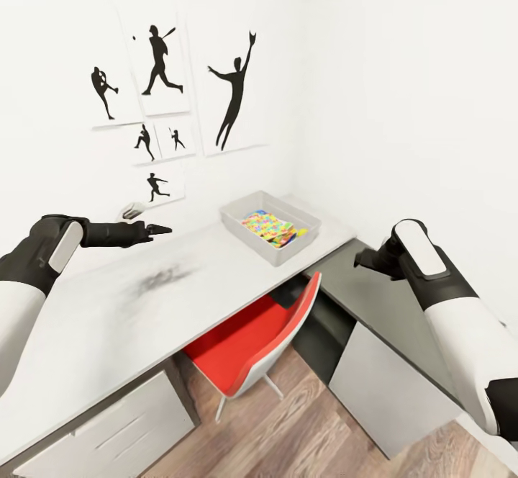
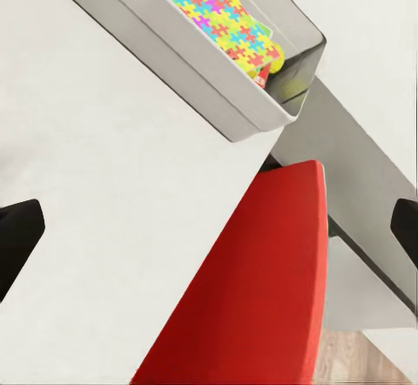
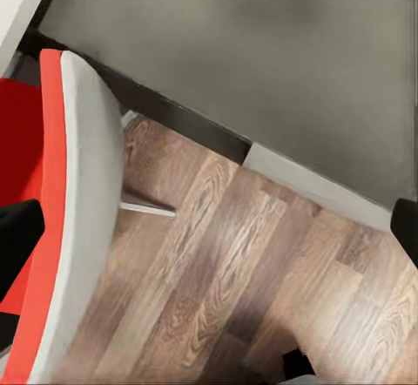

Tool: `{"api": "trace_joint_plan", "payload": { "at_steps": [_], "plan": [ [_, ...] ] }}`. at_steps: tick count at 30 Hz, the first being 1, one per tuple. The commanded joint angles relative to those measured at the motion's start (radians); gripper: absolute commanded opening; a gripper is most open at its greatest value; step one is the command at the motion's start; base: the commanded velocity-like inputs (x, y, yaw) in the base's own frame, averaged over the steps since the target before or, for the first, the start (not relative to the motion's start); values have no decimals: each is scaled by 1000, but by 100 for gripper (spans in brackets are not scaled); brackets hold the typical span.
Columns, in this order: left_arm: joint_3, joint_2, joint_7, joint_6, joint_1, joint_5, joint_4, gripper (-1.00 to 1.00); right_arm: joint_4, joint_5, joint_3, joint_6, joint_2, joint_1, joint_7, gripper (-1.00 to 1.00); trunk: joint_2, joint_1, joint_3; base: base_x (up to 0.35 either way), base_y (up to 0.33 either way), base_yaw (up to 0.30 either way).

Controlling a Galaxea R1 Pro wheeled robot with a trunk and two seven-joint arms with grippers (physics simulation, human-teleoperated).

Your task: Put all the toys in the child's room - the three board games (two on the bed and one on the table), the two jigsaw puzzles on the table, and the tennis ball on the table - inside the toy box on the table in the child's room.

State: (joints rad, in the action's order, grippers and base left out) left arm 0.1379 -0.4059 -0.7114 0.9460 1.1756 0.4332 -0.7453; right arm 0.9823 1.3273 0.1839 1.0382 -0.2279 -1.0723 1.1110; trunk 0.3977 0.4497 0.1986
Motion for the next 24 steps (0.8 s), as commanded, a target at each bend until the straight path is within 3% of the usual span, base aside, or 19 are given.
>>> {"api": "trace_joint_plan", "payload": {
  "at_steps": [1, 14, 24],
  "plan": [
    [3, -2, -2, 4, 1, 2, 0, 100, 1, 9, 3, 5, 0, -1, 10, 100, 2, 0, 1, -261, 196, -151],
    [3, -4, -3, 4, 1, 2, 0, 100, 9, 9, 1, 5, 0, 17, 8, 100, 2, 0, -19, -261, 196, -152],
    [3, -4, -3, 4, 1, 3, 0, 100, 1, 9, -23, 6, -1, 20, 7, 100, 2, 0, -35, -261, 195, -153]
  ]
}}
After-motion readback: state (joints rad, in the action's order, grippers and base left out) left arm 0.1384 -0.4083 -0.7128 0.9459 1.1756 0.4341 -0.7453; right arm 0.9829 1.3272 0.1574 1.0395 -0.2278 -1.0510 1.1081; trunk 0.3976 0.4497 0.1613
